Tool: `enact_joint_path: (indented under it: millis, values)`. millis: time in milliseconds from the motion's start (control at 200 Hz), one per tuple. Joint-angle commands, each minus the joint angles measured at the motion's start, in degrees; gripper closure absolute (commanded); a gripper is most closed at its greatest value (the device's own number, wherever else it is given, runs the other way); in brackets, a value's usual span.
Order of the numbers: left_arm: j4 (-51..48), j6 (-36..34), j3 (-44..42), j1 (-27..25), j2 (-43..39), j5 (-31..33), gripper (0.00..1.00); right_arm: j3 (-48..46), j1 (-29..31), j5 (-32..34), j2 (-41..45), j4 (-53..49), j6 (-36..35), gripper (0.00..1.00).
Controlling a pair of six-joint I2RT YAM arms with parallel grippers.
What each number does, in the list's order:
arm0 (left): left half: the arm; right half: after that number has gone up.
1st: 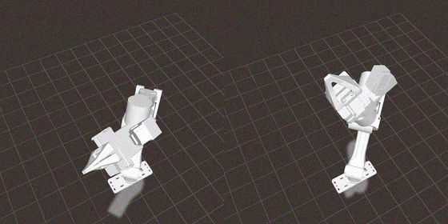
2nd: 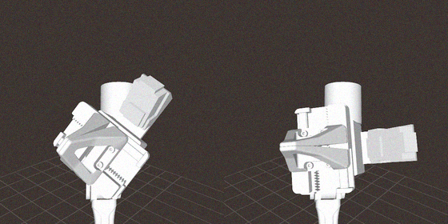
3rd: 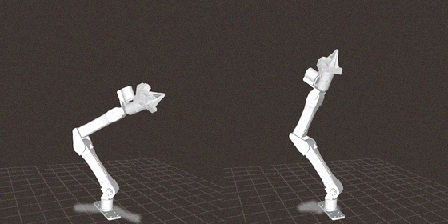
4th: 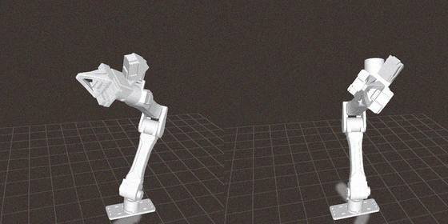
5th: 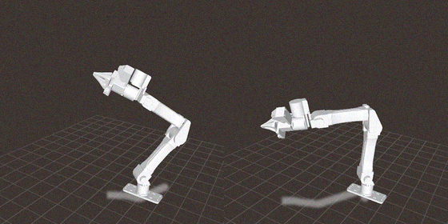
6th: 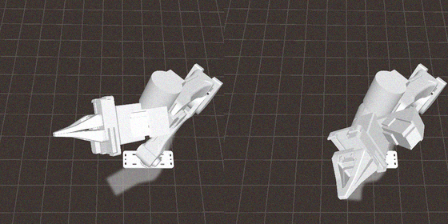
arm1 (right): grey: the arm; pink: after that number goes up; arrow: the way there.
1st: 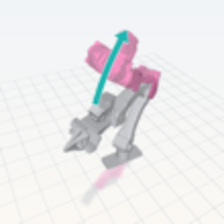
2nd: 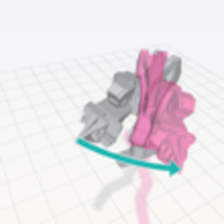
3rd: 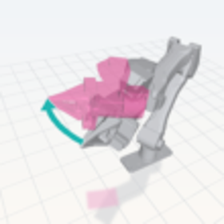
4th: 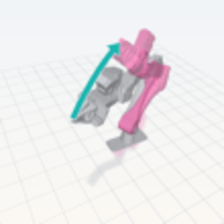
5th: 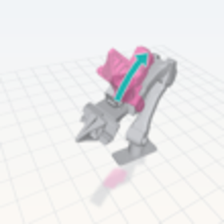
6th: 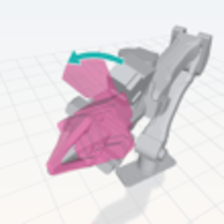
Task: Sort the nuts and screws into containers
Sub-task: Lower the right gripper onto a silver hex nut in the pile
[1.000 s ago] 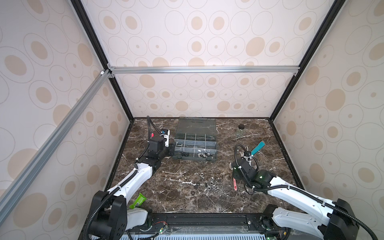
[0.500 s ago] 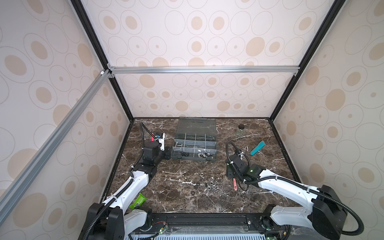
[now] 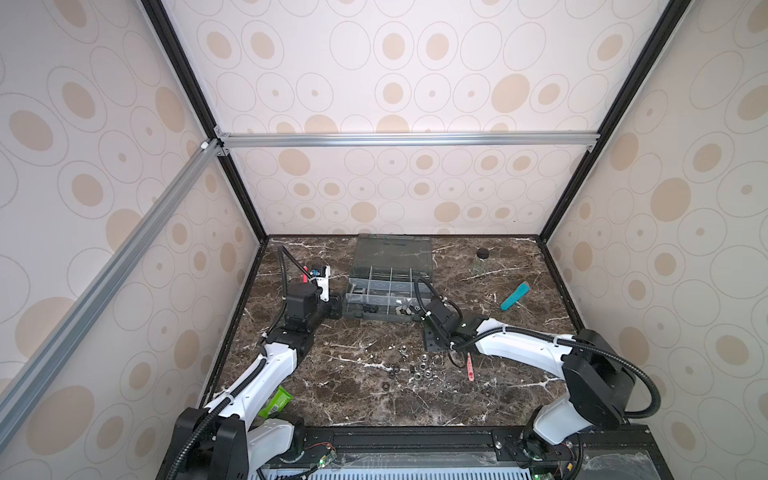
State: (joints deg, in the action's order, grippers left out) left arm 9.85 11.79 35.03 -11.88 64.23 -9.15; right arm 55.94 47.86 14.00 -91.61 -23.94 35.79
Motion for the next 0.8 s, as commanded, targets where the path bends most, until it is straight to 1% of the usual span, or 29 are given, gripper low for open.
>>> enact_joint_path:
  millis: [0, 225, 530, 795]
  values:
    - [2.1, 0.4, -0.4, 0.5, -1.4, -0.4, 0.49, 2.9, 1.5, -1.7, -2.9, -0.5, -1.7, 0.39]
    - [2.9, 1.0, -0.7, 0.6, -1.0, -1.3, 0.49, 8.5, 3.0, -5.8, -10.5, -1.4, -4.0, 0.41]
    - [2.9, 1.1, -0.8, 0.6, -1.3, -1.0, 0.49, 14.7, 5.7, -6.8, -17.0, -2.9, -5.6, 0.45]
    - [3.5, 1.4, -1.0, 0.7, -1.0, -1.4, 0.48, 17.3, 6.6, -6.0, -20.2, -5.8, -6.1, 0.53]
